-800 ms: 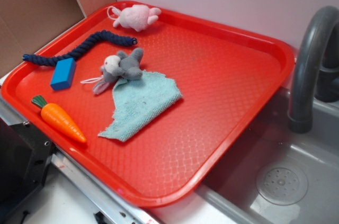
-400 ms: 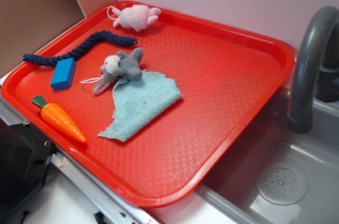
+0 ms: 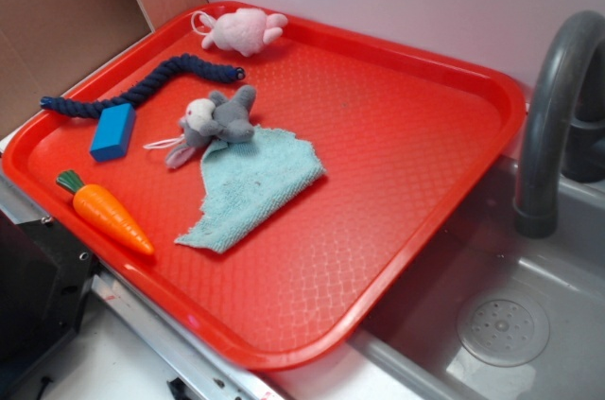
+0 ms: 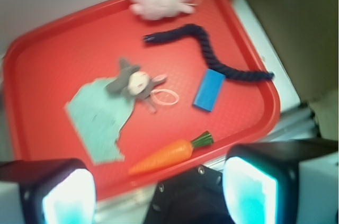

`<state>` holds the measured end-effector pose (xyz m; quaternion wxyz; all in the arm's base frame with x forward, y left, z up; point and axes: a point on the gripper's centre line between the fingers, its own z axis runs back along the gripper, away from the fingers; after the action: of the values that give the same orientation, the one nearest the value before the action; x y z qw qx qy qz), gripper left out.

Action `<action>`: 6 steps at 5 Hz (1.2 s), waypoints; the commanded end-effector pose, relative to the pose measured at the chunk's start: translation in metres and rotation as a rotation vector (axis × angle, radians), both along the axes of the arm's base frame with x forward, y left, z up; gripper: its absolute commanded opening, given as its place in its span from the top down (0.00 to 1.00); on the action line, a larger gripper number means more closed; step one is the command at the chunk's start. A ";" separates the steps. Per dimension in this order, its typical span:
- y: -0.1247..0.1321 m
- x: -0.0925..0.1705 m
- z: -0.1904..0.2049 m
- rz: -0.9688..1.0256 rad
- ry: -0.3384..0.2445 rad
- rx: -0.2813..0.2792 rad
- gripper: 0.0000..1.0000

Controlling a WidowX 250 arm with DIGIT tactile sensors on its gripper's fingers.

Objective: Grab the blue block.

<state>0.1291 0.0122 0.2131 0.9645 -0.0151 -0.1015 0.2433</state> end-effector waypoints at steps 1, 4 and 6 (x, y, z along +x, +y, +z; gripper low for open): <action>0.046 0.006 -0.048 0.466 -0.134 0.031 0.00; 0.088 0.035 -0.145 0.459 -0.042 0.113 0.00; 0.084 0.051 -0.191 0.372 0.047 0.050 0.00</action>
<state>0.1801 0.0952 0.0172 0.9045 0.0335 -0.0714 0.4190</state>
